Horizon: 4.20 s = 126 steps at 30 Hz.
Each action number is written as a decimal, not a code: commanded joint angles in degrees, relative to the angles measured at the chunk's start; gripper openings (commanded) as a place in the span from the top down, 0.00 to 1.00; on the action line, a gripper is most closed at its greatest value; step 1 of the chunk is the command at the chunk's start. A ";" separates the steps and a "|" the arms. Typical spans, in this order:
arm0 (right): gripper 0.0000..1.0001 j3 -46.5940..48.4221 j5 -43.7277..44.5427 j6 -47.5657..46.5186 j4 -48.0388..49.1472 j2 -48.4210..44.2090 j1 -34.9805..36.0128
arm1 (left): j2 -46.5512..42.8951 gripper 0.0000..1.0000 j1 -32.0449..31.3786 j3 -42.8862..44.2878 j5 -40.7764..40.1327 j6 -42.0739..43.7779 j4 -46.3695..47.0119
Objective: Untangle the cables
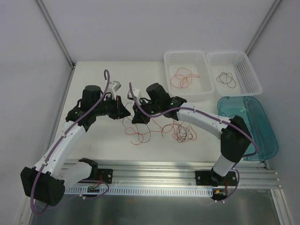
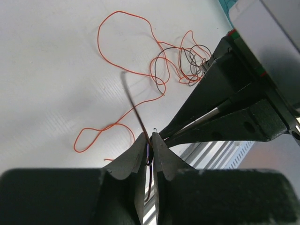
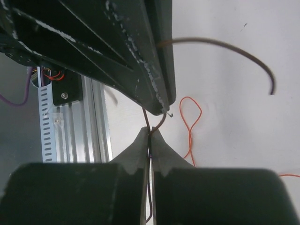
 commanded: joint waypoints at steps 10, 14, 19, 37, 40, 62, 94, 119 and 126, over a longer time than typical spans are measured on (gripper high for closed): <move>0.99 -5.40 3.91 0.32 -3.52 -10.52 -10.19 | -9.01 0.26 -0.06 -2.16 -15.96 1.11 2.86; 0.99 -1.01 14.96 0.06 -12.21 -12.81 -17.55 | -14.20 0.01 -0.06 -3.92 -25.20 0.14 4.18; 0.99 5.49 36.74 5.49 -15.57 -15.09 -29.16 | -15.00 0.01 0.29 -4.54 -29.43 -0.73 4.27; 0.99 35.36 44.18 13.59 -10.53 17.20 -62.58 | -10.95 0.01 0.91 -4.54 -26.62 -0.82 4.27; 0.86 43.00 41.37 12.37 -12.75 24.60 -64.25 | -9.90 0.01 1.00 -4.45 -26.00 -0.47 4.27; 0.12 -14.07 33.45 31.33 -8.71 -23.16 -42.83 | -3.48 0.01 1.79 -3.05 -13.44 -3.81 3.30; 0.70 -35.63 42.50 28.88 -2.21 -17.29 -14.07 | 36.77 0.14 -26.76 10.83 -32.59 -19.19 5.85; 0.99 -14.72 38.46 19.41 -26.89 -66.50 -11.96 | 49.69 1.00 -28.36 11.63 -48.24 -26.22 6.99; 0.99 -13.39 46.46 18.16 -31.92 -71.69 -11.96 | 47.15 1.00 -24.23 7.59 -47.54 -27.01 7.08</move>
